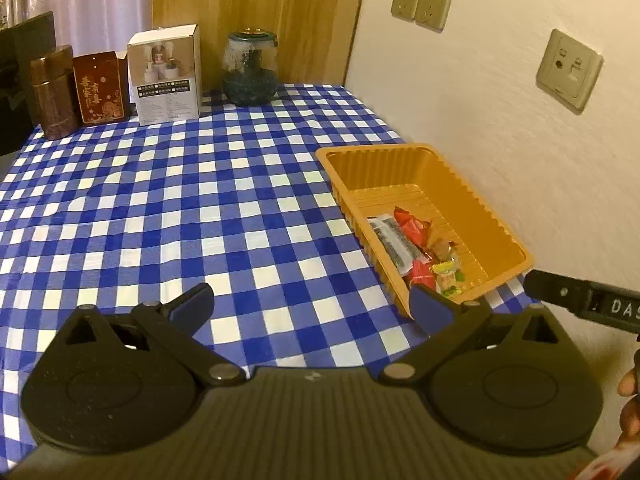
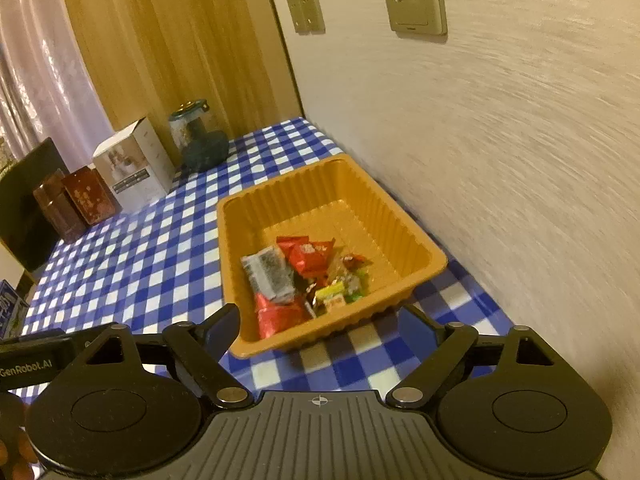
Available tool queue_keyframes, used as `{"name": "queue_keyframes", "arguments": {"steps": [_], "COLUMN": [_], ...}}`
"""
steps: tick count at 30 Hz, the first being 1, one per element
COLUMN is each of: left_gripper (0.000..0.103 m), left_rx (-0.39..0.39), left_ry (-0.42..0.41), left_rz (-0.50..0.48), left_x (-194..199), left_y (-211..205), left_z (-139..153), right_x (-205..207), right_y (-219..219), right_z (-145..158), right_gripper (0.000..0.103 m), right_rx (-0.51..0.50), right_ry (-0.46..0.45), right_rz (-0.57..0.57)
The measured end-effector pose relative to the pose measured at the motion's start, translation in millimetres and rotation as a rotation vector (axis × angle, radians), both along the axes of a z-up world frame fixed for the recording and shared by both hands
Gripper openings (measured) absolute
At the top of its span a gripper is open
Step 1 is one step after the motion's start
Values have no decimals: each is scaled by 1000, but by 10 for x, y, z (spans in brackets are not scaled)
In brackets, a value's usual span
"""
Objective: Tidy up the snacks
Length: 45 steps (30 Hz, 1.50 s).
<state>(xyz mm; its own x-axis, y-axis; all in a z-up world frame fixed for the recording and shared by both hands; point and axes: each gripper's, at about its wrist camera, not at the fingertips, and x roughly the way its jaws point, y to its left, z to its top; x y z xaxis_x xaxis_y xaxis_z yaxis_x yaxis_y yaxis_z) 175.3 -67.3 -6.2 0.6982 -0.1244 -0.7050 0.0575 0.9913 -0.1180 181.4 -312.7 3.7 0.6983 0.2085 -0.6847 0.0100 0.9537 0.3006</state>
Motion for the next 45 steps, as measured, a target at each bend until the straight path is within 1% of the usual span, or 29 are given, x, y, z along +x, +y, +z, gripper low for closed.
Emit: {"name": "queue_keyframes", "arguments": {"steps": [7, 11, 13, 17, 20, 25, 35, 45], "left_gripper": [103, 103, 103, 103, 103, 103, 103, 103], "left_rx": [-11, -17, -16, -18, -5, 10, 20, 35], "left_ry": [-9, -6, -4, -1, -2, -20, -50, -95], "left_rz": [15, 18, 26, 40, 51, 87, 105, 105], "left_x": [-272, -463, -562, -756, -881, -1087, -1386, -1557], "left_y": [165, 240, 270, 310, 320, 354, 403, 436], "left_z": [142, 204, 222, 265, 298, 367, 457, 594], "right_x": [-263, -442, -533, -690, -784, -930, -1151, -1287], "right_y": [182, 287, 320, 360, 398, 468, 555, 613], "right_z": [114, 213, 247, 292, 329, 393, 503, 653], "right_gripper": [86, 86, 86, 86, 86, 86, 86, 86], "right_rx": [-43, -108, -123, -119, -120, -130, -134, -134], "right_ry": [2, -9, -14, -13, -21, -50, -85, -126], "right_rz": [10, 32, 45, 67, 100, 145, 162, 173]}}
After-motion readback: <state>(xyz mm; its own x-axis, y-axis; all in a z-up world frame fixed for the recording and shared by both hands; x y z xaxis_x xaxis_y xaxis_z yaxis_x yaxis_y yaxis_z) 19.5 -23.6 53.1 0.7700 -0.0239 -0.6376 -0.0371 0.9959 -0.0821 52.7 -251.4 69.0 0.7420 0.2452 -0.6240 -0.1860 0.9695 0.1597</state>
